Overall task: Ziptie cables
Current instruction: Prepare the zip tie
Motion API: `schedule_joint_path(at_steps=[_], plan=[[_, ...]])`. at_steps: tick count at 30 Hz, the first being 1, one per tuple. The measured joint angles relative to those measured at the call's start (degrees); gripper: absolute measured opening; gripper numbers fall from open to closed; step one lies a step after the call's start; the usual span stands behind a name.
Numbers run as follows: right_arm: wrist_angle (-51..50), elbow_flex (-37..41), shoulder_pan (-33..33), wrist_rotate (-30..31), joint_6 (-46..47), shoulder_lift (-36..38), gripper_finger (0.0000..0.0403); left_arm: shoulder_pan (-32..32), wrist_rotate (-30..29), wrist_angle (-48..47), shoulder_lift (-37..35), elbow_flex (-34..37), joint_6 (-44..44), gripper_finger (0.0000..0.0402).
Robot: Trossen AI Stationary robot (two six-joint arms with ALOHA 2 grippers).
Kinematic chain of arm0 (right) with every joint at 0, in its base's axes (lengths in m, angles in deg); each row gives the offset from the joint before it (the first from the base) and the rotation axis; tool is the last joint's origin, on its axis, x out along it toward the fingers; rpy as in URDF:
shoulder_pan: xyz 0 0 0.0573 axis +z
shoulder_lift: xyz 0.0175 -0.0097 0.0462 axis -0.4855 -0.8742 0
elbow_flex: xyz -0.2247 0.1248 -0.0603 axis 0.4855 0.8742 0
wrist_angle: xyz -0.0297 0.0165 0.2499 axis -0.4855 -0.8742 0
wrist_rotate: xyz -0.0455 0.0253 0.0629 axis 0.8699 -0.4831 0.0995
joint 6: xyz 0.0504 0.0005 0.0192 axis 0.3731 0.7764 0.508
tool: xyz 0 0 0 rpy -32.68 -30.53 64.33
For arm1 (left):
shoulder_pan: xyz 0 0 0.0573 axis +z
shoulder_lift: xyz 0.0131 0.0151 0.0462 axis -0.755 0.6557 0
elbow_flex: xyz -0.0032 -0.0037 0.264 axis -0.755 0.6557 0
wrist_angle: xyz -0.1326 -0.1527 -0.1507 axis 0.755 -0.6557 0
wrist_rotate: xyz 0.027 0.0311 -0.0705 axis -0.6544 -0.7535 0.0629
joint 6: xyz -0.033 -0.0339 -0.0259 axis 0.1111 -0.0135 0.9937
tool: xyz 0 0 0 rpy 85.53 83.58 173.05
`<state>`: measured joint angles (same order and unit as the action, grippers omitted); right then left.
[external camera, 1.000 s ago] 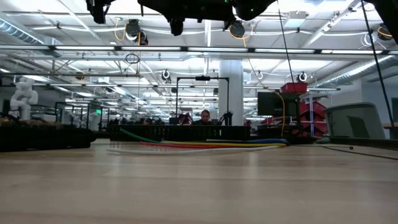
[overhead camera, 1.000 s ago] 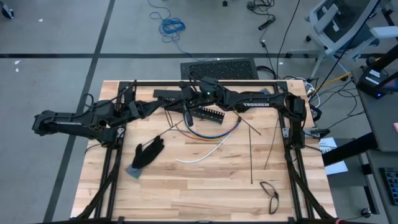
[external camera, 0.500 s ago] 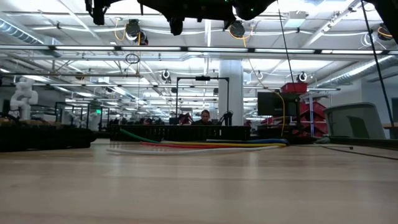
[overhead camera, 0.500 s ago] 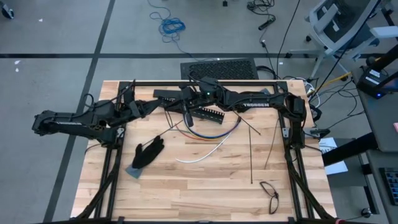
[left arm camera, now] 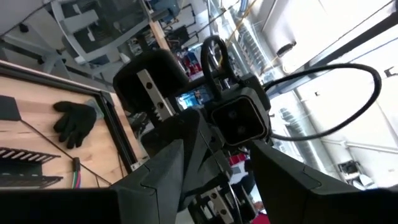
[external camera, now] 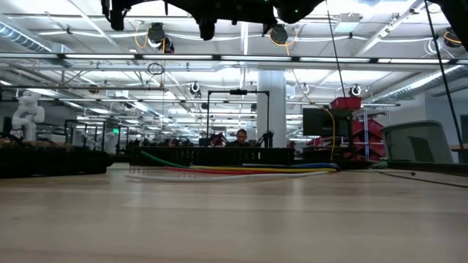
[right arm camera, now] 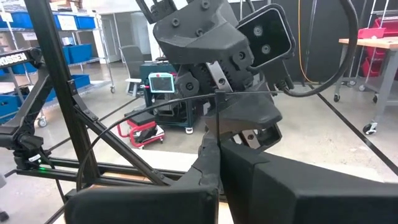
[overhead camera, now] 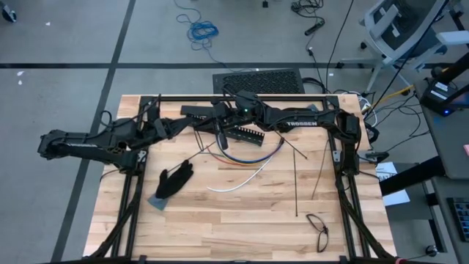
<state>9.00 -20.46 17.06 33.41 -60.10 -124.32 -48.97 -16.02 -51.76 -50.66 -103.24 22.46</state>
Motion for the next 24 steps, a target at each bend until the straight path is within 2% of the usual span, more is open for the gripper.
schedule_joint_path(at_steps=[9,17,21,24], plan=[[0.0,0.0,0.1,0.0,0.0,0.0,0.0,1.2,0.1,4.6,0.0,0.0,0.0,0.0182],[0.0,0.0,0.1,0.0,0.0,0.0,0.0,1.2,3.4,1.3,0.8,0.0,-0.1,0.0182],[0.0,0.0,0.1,0.0,0.0,0.0,0.0,1.2,1.4,-3.8,-0.1,0.0,-0.7,0.0182],[0.0,0.0,0.1,-0.5,0.0,0.0,0.0,1.2,-0.8,-3.7,-1.1,0.0,-1.9,0.0182]])
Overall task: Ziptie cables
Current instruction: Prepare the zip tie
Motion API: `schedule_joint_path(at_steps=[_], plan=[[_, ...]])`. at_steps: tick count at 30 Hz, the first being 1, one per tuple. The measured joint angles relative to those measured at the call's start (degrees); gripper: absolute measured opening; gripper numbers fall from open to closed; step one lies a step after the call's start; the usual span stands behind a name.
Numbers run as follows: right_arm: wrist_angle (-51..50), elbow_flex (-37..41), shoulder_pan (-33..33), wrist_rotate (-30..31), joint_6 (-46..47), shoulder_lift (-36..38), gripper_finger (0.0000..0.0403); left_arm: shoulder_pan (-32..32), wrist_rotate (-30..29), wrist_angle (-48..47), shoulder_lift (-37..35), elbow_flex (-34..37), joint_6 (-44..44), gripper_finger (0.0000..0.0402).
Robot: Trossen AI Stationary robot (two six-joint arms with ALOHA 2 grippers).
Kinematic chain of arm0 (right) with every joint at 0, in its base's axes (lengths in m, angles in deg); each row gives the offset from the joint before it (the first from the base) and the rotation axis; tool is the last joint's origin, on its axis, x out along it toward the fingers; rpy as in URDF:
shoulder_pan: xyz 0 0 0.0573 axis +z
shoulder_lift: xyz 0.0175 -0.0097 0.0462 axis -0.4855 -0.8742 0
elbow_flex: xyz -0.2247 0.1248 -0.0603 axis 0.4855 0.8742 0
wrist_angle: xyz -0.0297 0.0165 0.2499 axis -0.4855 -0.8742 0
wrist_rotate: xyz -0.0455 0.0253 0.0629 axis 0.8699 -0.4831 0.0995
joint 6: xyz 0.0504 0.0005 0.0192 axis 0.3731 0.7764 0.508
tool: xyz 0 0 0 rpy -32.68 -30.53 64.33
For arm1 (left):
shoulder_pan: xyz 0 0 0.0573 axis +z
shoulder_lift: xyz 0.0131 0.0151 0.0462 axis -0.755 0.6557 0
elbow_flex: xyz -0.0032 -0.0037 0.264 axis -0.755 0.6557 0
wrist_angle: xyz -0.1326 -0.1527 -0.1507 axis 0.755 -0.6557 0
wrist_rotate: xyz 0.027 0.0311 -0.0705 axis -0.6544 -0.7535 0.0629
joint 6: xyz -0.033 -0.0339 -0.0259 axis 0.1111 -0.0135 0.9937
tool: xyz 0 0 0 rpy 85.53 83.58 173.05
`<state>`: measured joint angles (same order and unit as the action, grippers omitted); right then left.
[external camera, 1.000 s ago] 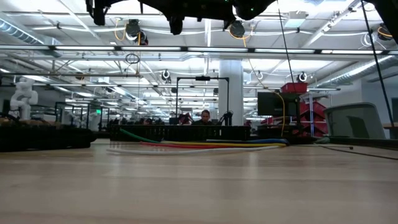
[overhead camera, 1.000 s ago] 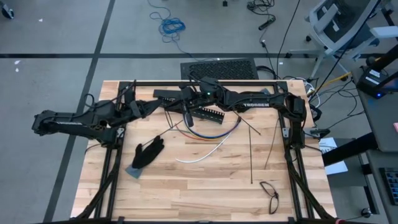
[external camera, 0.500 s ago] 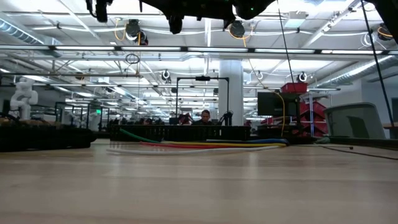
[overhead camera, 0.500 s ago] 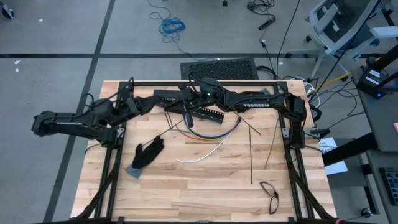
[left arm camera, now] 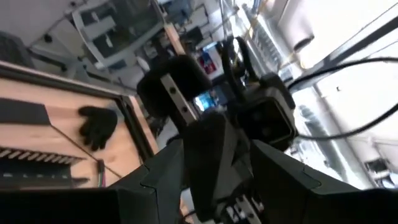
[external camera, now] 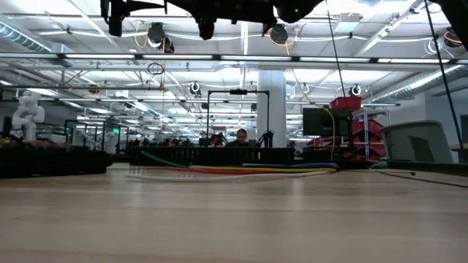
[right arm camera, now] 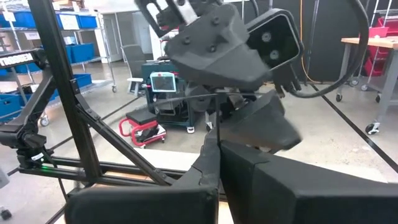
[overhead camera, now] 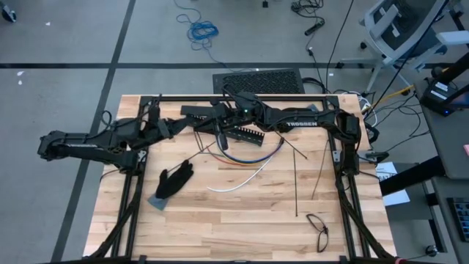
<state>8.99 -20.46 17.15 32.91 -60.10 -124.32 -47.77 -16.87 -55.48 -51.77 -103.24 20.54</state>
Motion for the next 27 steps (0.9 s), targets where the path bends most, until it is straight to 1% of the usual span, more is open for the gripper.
schedule_joint_path(at_steps=[6,9,12,16,27], plan=[[0.0,0.0,0.0,-0.6,0.0,0.0,0.0,0.0,-2.1,1.6,-1.4,0.0,0.5,0.0182],[0.0,0.0,0.0,-0.6,0.0,0.0,0.0,0.0,-2.1,2.9,-1.4,0.0,3.2,0.0182],[0.0,0.0,0.0,-0.6,0.0,0.0,0.0,0.0,-0.8,3.4,-1.3,0.0,4.9,0.0182],[0.1,0.0,0.0,-0.7,0.0,0.0,0.0,0.0,1.5,3.4,-0.9,0.0,5.0,0.0182],[0.2,0.0,0.0,-0.7,0.0,0.0,0.0,0.0,2.6,4.0,0.8,0.0,6.5,0.0182]])
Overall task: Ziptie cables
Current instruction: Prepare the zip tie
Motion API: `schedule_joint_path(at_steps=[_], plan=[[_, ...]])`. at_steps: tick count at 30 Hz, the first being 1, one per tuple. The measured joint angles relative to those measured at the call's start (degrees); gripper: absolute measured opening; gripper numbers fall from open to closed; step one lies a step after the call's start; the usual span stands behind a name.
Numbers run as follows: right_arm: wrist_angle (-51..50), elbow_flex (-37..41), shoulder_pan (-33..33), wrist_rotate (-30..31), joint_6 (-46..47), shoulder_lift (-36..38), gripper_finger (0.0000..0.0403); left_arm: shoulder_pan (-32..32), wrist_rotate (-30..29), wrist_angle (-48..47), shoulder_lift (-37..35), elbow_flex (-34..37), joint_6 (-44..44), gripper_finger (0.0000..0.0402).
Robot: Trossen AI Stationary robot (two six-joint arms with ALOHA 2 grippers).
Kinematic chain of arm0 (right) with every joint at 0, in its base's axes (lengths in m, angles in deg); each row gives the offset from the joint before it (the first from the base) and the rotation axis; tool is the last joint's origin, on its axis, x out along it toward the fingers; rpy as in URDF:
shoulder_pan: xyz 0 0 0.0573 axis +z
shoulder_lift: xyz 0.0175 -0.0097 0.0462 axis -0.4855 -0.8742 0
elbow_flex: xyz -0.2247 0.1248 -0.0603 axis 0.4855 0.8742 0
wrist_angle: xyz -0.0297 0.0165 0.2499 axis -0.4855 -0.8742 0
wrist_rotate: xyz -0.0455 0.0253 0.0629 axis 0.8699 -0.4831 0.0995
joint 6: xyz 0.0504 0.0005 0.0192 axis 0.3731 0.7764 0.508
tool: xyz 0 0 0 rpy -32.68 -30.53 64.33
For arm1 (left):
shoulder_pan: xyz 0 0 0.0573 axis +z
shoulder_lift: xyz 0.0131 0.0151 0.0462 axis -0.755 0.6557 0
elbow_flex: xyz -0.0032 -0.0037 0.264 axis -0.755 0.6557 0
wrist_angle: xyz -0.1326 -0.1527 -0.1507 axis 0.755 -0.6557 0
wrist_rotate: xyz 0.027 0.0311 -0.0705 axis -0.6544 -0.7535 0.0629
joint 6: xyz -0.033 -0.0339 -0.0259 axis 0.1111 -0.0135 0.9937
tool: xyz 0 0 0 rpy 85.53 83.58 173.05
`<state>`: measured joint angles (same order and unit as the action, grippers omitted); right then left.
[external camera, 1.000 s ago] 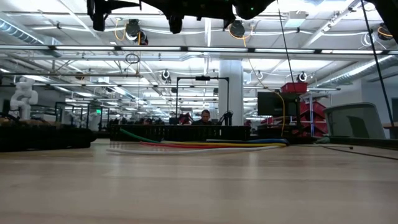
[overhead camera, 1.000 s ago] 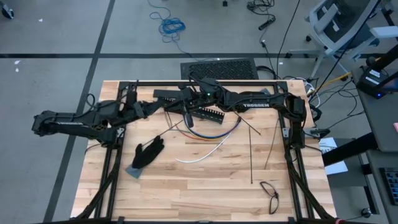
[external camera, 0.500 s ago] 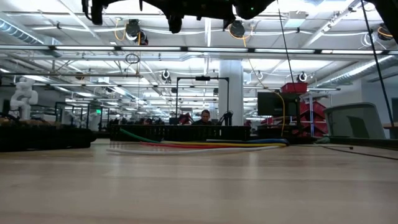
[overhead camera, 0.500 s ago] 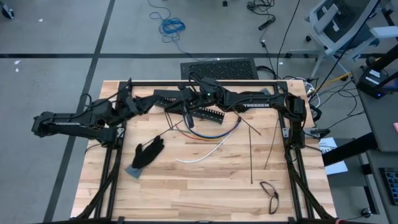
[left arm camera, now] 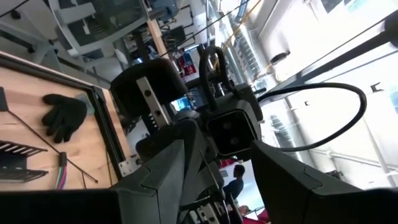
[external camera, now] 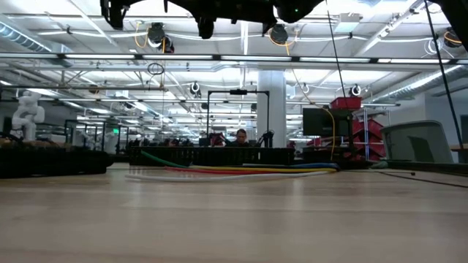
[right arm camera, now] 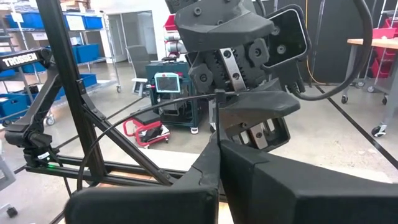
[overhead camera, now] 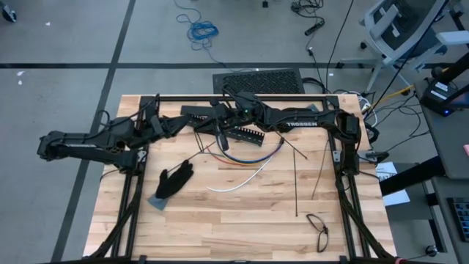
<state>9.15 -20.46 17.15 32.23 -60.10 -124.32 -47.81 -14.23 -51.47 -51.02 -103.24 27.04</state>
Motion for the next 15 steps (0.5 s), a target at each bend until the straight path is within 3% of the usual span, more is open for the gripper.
schedule_joint_path(at_steps=[15], plan=[[0.0,0.0,0.0,0.0,0.0,0.0,0.0,0.0,2.3,1.3,0.4,0.0,1.5,0.0182]])
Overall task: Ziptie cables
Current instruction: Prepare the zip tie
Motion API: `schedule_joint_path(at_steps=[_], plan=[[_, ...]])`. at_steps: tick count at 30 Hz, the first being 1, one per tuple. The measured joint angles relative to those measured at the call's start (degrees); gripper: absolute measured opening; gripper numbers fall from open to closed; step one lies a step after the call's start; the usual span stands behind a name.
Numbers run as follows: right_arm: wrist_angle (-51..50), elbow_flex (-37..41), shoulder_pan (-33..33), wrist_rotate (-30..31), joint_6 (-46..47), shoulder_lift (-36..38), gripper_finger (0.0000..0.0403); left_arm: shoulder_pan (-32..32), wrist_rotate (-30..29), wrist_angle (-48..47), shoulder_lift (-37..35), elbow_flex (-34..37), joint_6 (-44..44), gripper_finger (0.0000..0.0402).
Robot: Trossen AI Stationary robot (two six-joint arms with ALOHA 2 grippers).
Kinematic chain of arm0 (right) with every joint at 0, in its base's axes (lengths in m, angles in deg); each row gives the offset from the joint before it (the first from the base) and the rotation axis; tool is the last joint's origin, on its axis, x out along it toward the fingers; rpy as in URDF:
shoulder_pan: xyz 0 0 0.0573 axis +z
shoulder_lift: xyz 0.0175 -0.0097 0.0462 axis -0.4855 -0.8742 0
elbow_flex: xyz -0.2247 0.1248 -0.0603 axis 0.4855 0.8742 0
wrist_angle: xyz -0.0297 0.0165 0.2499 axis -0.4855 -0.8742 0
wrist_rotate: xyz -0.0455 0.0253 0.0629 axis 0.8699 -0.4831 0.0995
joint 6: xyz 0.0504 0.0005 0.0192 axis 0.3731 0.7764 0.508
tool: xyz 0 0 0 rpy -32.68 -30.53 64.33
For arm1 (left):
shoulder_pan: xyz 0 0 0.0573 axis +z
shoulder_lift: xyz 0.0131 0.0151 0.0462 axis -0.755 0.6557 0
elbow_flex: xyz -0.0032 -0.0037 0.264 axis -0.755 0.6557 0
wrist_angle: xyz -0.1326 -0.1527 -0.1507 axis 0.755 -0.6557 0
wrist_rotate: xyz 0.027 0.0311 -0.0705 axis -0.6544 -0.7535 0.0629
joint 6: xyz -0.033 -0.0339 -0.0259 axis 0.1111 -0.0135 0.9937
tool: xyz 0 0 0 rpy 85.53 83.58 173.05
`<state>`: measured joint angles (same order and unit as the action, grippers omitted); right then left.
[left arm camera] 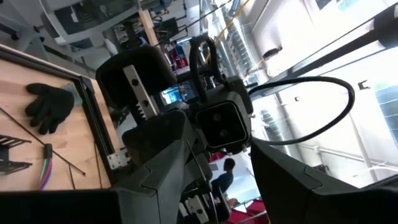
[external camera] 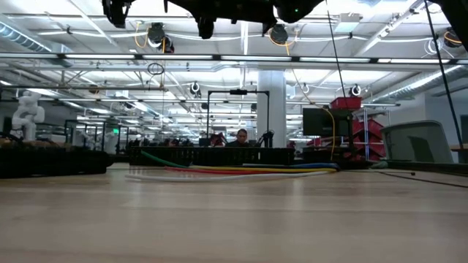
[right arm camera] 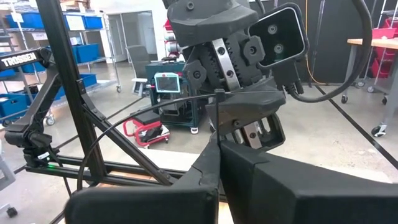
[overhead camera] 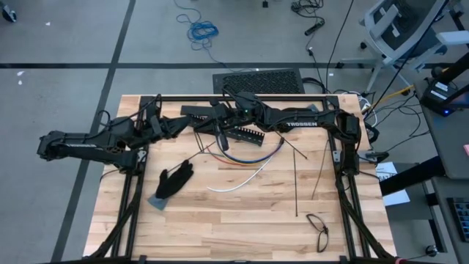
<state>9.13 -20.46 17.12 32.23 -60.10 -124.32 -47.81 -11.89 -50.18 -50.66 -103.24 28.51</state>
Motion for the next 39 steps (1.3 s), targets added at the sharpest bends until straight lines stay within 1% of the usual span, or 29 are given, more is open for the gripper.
schedule_joint_path(at_steps=[10,13,16,23,26,28,32,39], plan=[[0.0,0.0,0.0,0.0,0.0,0.0,0.0,0.0,0.5,-0.1,0.0,0.0,0.0,0.0182],[0.0,0.0,0.0,0.0,0.0,0.0,0.0,0.0,0.5,-0.2,0.6,0.0,-0.6,0.0172],[0.0,0.0,0.0,0.0,0.0,0.0,0.0,0.0,0.5,-0.3,0.7,0.0,-1.7,0.0142],[0.0,0.0,0.0,0.0,0.0,0.0,0.0,0.0,0.4,-0.3,0.8,0.0,-3.3,0.0044],[0.1,0.0,0.0,0.0,0.0,0.0,0.0,0.0,0.1,-0.3,0.6,0.0,-3.4,0.001],[0.2,0.0,0.0,0.0,0.0,0.0,0.0,0.0,0.1,-0.1,0.6,0.0,-3.2,0.0005],[0.2,0.0,0.0,0.0,0.0,0.0,0.0,0.0,0.2,-0.1,0.6,0.0,-3.4,0.0011],[0.3,0.0,0.0,0.0,0.0,0.0,0.0,0.1,0.5,-0.1,0.6,0.0,-4.7,0.0002]])
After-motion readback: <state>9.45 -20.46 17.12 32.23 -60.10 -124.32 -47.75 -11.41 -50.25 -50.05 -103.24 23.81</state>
